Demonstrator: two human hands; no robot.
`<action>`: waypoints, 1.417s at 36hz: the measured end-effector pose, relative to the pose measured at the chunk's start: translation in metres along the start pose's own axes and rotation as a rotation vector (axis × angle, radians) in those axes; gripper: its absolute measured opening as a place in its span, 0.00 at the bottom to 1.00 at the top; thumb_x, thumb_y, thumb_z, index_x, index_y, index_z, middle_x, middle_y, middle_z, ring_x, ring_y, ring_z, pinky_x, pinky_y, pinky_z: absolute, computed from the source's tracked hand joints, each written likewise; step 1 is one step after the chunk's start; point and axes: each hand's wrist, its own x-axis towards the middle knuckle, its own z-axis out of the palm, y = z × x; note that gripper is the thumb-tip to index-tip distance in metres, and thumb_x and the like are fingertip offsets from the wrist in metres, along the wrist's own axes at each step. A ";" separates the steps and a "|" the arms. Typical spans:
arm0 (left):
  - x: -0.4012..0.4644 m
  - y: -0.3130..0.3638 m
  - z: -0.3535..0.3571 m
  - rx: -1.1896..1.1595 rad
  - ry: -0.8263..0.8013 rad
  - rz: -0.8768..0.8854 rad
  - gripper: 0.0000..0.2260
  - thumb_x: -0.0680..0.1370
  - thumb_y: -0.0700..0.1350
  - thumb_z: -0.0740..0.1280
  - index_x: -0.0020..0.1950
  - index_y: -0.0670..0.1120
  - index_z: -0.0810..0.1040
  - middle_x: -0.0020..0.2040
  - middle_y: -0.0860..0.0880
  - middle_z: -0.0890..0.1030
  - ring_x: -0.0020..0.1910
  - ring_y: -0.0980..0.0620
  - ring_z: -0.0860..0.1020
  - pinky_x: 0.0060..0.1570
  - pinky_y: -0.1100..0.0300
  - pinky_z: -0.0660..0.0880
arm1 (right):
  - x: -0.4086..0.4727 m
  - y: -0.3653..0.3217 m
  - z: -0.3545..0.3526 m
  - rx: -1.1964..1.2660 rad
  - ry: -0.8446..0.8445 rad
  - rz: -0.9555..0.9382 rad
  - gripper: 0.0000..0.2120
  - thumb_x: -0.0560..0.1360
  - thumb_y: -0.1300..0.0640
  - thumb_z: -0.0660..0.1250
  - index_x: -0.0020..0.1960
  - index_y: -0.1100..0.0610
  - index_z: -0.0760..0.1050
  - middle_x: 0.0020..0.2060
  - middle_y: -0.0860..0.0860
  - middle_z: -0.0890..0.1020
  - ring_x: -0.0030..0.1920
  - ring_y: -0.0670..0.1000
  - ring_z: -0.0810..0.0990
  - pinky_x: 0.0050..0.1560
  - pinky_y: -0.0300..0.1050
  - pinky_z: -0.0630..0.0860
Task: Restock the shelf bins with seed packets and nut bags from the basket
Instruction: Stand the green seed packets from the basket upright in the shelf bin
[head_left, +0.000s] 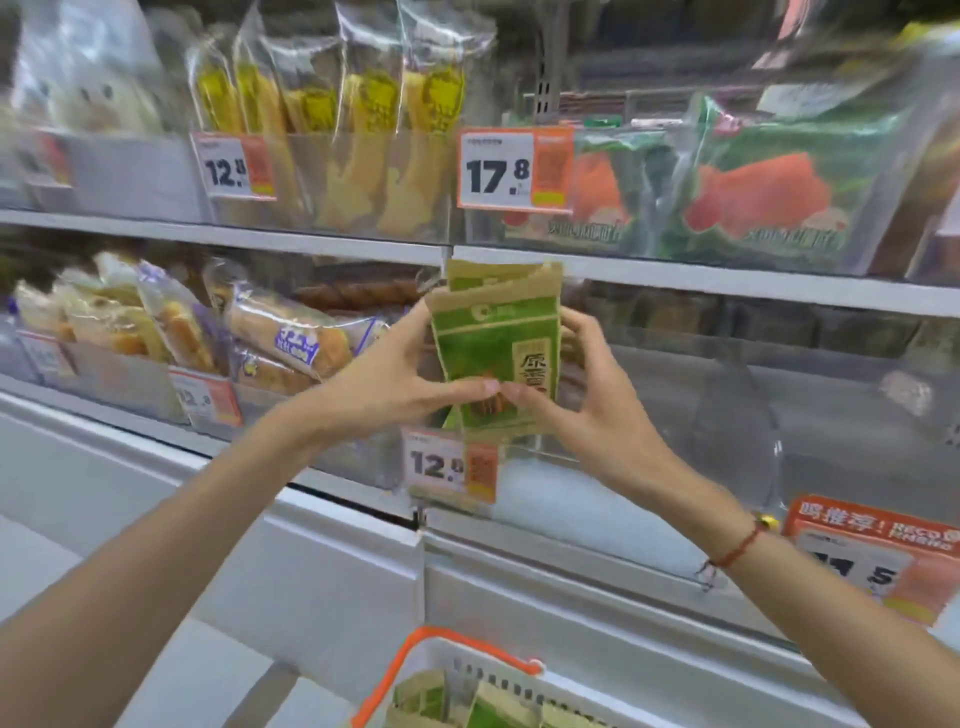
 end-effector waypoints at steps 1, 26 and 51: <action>0.005 0.000 -0.005 0.015 -0.027 0.016 0.28 0.70 0.36 0.73 0.68 0.43 0.68 0.56 0.55 0.80 0.53 0.64 0.79 0.49 0.72 0.74 | 0.007 0.005 0.000 -0.092 0.020 -0.039 0.29 0.71 0.51 0.73 0.67 0.50 0.63 0.59 0.44 0.77 0.59 0.41 0.76 0.59 0.45 0.75; 0.088 -0.056 -0.009 1.184 -0.218 -0.211 0.43 0.60 0.58 0.79 0.68 0.48 0.64 0.58 0.47 0.77 0.57 0.46 0.74 0.54 0.49 0.74 | 0.077 0.087 0.030 -0.120 -0.477 0.611 0.16 0.73 0.46 0.71 0.58 0.49 0.75 0.49 0.48 0.82 0.42 0.46 0.81 0.34 0.37 0.79; 0.101 -0.095 0.011 1.387 -0.174 0.041 0.56 0.61 0.59 0.78 0.77 0.46 0.45 0.73 0.47 0.61 0.70 0.47 0.63 0.69 0.54 0.60 | 0.097 0.115 0.033 -0.305 -0.401 0.533 0.28 0.66 0.54 0.77 0.63 0.58 0.71 0.57 0.52 0.78 0.58 0.53 0.77 0.58 0.45 0.75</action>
